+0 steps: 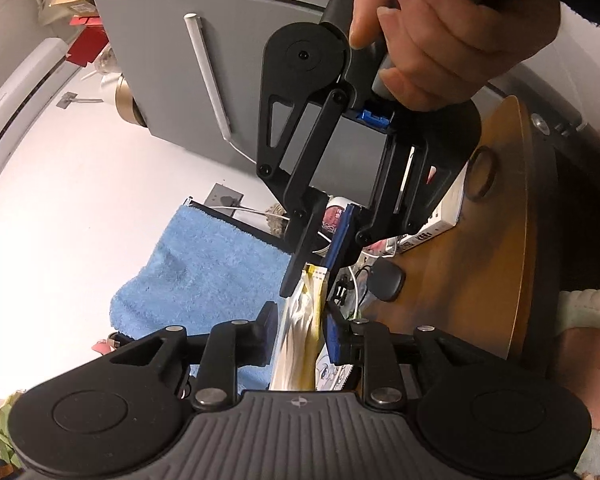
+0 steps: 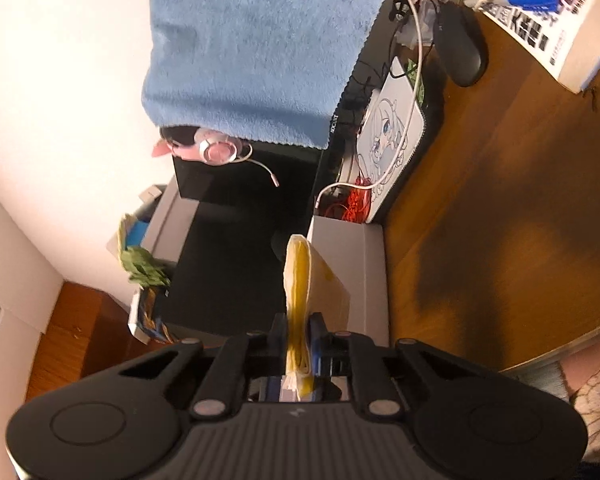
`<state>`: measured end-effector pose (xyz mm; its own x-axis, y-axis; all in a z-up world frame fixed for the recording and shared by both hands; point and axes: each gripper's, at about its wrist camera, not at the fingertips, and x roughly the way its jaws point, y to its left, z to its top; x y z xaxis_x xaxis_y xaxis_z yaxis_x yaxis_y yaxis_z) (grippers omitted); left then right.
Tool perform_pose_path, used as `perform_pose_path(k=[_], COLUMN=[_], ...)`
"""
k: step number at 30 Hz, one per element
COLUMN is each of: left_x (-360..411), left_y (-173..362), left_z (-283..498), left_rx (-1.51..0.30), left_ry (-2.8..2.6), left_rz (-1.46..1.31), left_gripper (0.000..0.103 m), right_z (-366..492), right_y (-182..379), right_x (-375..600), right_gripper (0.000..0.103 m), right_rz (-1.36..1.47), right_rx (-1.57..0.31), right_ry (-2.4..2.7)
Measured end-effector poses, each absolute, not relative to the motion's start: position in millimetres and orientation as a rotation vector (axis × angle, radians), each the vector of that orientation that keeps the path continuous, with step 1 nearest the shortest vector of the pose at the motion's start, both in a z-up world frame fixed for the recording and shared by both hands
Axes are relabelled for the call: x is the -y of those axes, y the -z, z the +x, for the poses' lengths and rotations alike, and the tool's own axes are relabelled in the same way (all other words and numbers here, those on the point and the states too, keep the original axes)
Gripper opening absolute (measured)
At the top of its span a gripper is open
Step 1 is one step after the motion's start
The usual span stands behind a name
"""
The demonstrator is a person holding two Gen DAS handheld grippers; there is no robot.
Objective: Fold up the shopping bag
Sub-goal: 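Grasp the upright packet with the left gripper while the right gripper releases it, then grasp the black hair tie beside the book with the right gripper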
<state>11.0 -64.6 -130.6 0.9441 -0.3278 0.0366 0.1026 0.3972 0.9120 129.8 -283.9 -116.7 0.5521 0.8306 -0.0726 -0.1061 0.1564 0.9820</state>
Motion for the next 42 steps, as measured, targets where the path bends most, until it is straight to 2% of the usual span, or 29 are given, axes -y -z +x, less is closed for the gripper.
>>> perform_pose_path(k=[2, 7, 10, 13, 17, 21, 26, 28, 33, 35, 37, 42], left_x=[64, 59, 54, 48, 32, 9, -23, -30, -32, -30, -27, -26], left_y=[131, 124, 117, 105, 86, 75, 88, 96, 107, 107, 107, 110], left_z=[14, 15, 17, 22, 32, 46, 63, 68, 65, 64, 62, 61], left_rx=[0.216, 0.218, 0.187, 0.134, 0.068, 0.000, -0.064, -0.088, -0.084, -0.076, -0.068, -0.059], left_ry=[0.272, 0.304, 0.337, 0.369, 0.410, 0.457, 0.457, 0.440, 0.414, 0.412, 0.414, 0.414], left_rz=[1.121, 1.025, 0.942, 0.817, 0.596, 0.302, -0.018, -0.069, -0.070, -0.050, -0.030, -0.028], left_gripper=[0.016, 0.011, 0.011, 0.011, 0.011, 0.011, 0.011, 0.011, 0.011, 0.012, 0.012, 0.012], right_z=[130, 130, 130, 129, 119, 105, 94, 92, 94, 96, 101, 106], right_y=[119, 122, 120, 113, 92, 73, 67, 67, 79, 89, 98, 112], right_x=[285, 288, 289, 293, 305, 319, 348, 356, 340, 329, 319, 302], right_gripper=[0.010, 0.012, 0.022, 0.026, 0.043, 0.049, 0.050, 0.049, 0.046, 0.037, 0.033, 0.031], right_rz=[1.257, 1.295, 1.289, 1.228, 1.065, 0.833, 0.641, 0.541, 0.191, 0.086, -0.012, -0.148], right_rx=[-0.731, -0.721, -0.708, -0.672, -0.565, -0.481, -0.429, -0.435, -0.527, -0.550, -0.568, -0.592], right_ry=[-0.765, -0.782, -0.803, -0.805, -0.757, -0.640, -0.469, -0.406, -0.284, -0.259, -0.219, -0.183])
